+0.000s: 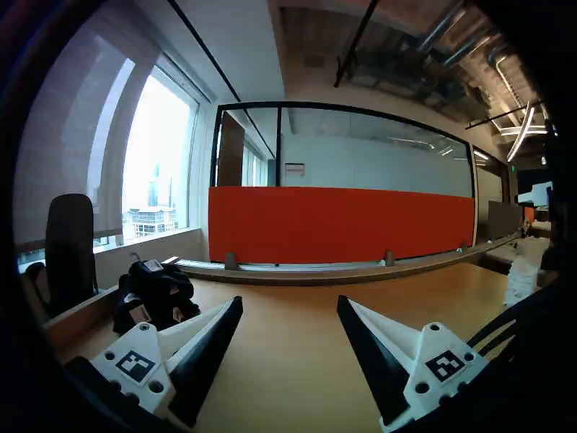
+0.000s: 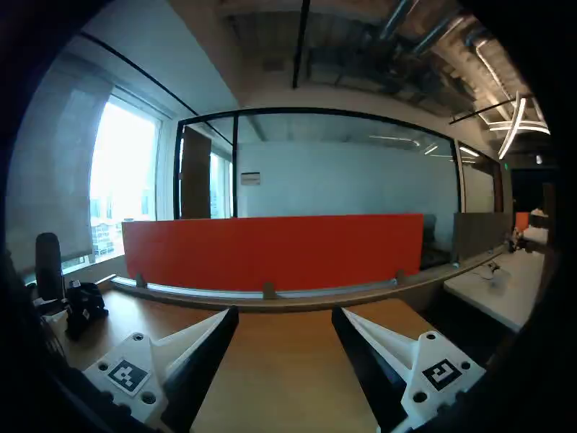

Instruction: Fold towel

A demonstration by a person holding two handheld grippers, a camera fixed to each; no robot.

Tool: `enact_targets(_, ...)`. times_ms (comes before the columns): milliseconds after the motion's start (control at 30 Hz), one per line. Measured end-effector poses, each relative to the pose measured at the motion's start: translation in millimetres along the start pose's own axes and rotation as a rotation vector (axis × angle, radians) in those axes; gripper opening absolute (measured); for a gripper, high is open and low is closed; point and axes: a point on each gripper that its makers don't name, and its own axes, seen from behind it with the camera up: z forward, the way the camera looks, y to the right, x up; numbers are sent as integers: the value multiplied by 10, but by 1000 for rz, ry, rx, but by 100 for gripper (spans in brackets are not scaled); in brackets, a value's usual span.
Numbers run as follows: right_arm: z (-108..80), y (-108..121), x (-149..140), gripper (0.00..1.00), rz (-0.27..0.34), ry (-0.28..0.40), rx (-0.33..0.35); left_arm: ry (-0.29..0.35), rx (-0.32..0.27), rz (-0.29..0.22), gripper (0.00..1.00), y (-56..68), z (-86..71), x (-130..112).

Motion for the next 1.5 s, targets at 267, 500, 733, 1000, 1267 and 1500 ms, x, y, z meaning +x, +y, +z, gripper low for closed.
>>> enact_targets(267, -23, -22, -109, 100, 13, 9, -8, 10, 14, 36, 97, -4, -20, -287)
enact_targets(500, -38, -36, -168, 100, 11, 17, -9, 19, 22, 29, 97, 13, -38, -470)
enact_targets(733, -47, -70, -199, 100, 1, 28, -6, 14, 26, 38, 97, 44, -44, -671)
enact_targets(1000, -46, -52, -267, 100, -7, 31, -7, 13, 35, 15, 97, 45, -37, -803)
enact_targets(1267, -74, 9, -283, 100, -12, 31, -16, 14, 37, 8, 97, 62, -54, -837)
enact_targets(1500, -100, 62, -299, 100, -11, 32, -24, 19, 44, 16, 97, 26, -81, -838)
